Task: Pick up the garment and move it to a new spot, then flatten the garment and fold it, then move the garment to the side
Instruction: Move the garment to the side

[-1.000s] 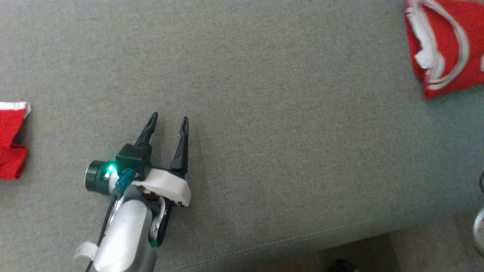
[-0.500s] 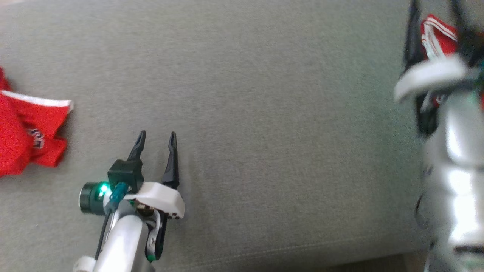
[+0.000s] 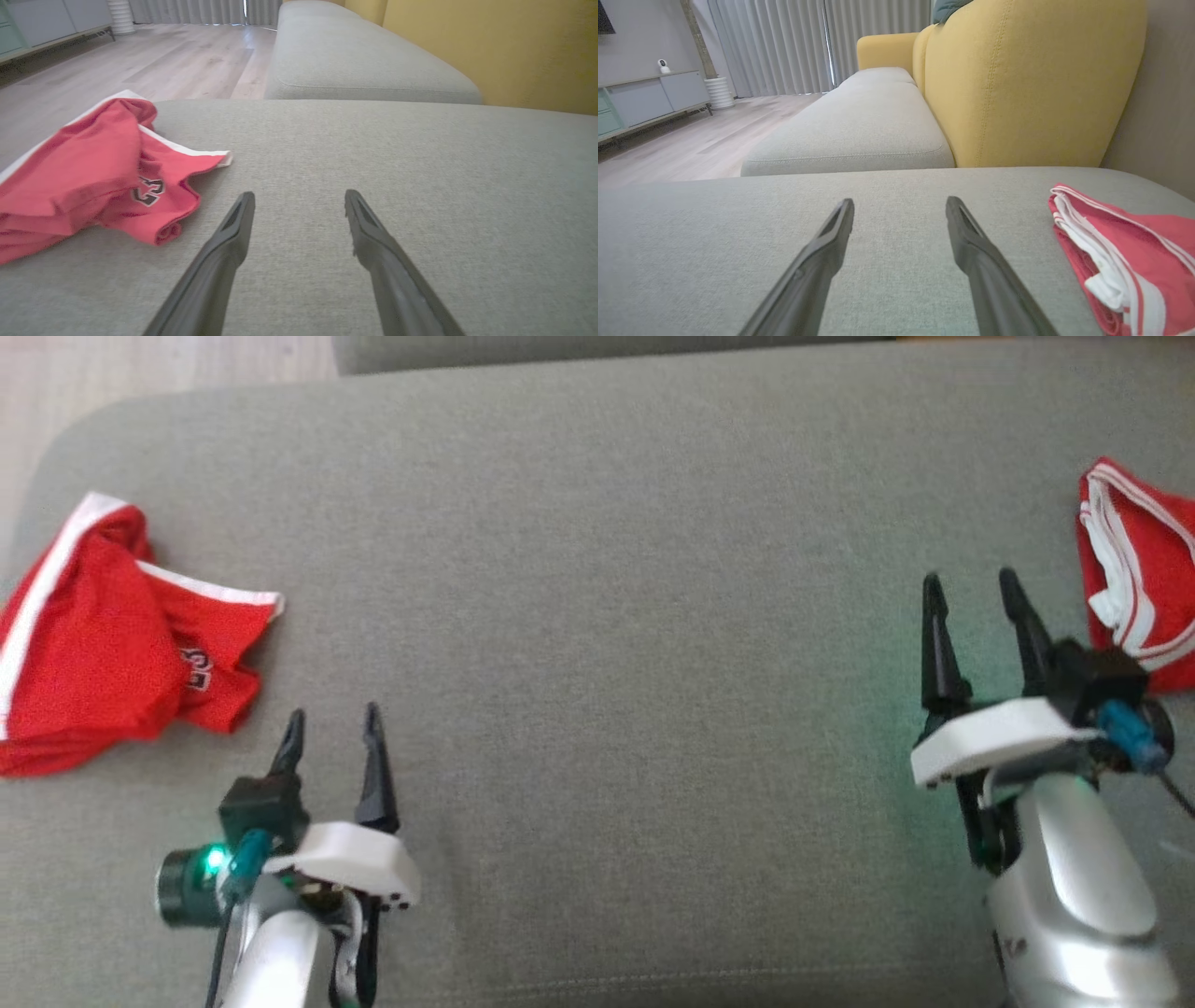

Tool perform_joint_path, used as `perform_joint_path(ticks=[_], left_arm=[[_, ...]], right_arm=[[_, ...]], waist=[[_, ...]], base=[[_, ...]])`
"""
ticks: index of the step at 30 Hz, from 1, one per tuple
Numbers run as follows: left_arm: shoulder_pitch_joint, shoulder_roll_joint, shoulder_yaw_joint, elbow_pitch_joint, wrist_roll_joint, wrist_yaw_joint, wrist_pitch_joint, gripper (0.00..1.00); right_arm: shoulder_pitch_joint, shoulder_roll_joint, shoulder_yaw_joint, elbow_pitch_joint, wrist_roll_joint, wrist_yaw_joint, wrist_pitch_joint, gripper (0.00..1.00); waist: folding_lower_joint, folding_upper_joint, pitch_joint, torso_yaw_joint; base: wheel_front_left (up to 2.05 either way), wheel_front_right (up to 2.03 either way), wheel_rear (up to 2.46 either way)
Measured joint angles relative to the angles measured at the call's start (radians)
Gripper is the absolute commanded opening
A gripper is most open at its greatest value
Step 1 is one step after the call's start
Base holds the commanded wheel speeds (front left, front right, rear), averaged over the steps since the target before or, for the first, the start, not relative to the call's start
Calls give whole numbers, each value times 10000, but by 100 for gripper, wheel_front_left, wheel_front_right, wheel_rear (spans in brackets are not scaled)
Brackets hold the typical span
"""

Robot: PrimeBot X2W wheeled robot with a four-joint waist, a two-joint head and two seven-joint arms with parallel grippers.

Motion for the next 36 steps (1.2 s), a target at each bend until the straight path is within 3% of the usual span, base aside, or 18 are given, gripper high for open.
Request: perform_joint_path(ticks=[17,36], left_arm=[[741,-2,878,-15,104,31,0,100],[1113,-2,907,-61,102,-44,0,100]], right_arm=[[1060,36,134,-265,481,0,0,100],[1555,52,364,-8,903,0,2,100]], waist=[[0,0,-930,396],[0,0,-1186,514]], base=[[0,0,0],[0,0,0]])
